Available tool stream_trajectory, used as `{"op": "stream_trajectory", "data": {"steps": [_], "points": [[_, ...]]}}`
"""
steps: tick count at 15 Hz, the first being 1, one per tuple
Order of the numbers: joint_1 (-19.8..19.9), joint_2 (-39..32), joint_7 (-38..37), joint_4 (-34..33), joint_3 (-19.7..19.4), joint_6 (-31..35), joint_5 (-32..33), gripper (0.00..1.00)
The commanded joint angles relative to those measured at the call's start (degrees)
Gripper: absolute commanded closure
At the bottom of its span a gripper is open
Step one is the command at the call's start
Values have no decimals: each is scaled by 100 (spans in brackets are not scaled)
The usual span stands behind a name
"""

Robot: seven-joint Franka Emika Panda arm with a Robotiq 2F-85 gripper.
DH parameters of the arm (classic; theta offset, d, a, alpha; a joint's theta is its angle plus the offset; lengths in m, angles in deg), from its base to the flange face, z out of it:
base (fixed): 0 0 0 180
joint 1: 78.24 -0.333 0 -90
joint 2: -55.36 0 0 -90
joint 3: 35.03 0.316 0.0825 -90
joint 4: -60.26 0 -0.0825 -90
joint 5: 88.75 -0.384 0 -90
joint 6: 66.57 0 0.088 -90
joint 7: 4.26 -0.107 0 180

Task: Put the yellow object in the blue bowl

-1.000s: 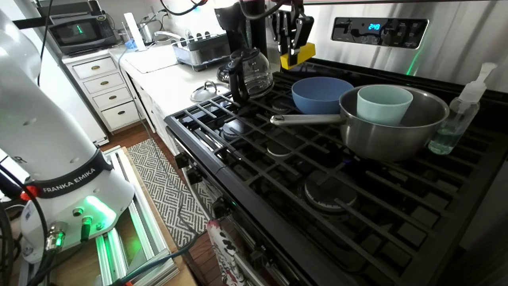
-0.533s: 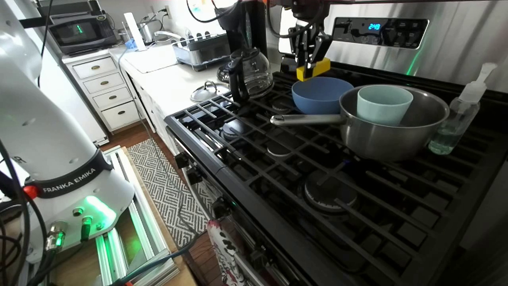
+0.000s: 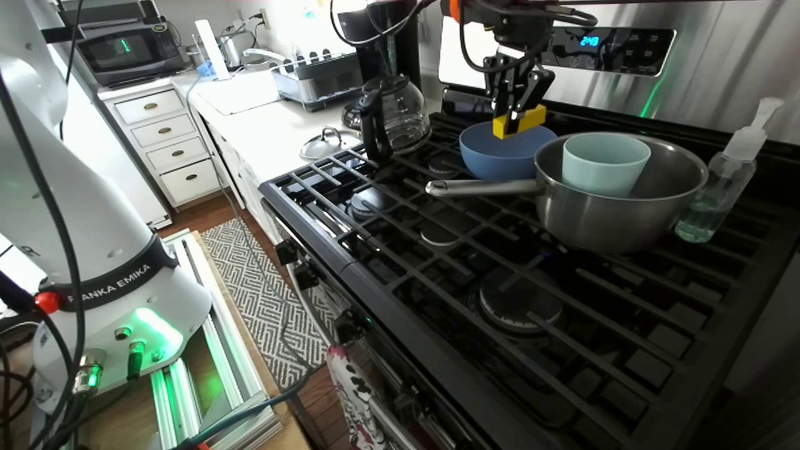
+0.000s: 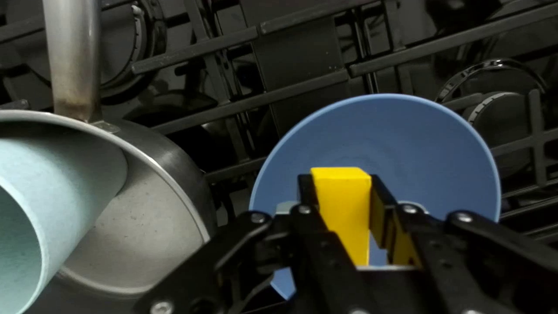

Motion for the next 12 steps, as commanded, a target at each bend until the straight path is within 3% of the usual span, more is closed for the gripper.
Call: {"op": "stream_trajectory", "data": {"steps": [1, 12], "points": [[112, -280, -87, -412, 36, -310, -79, 92], [98, -576, -273, -739, 3, -664, 183, 92]]}}
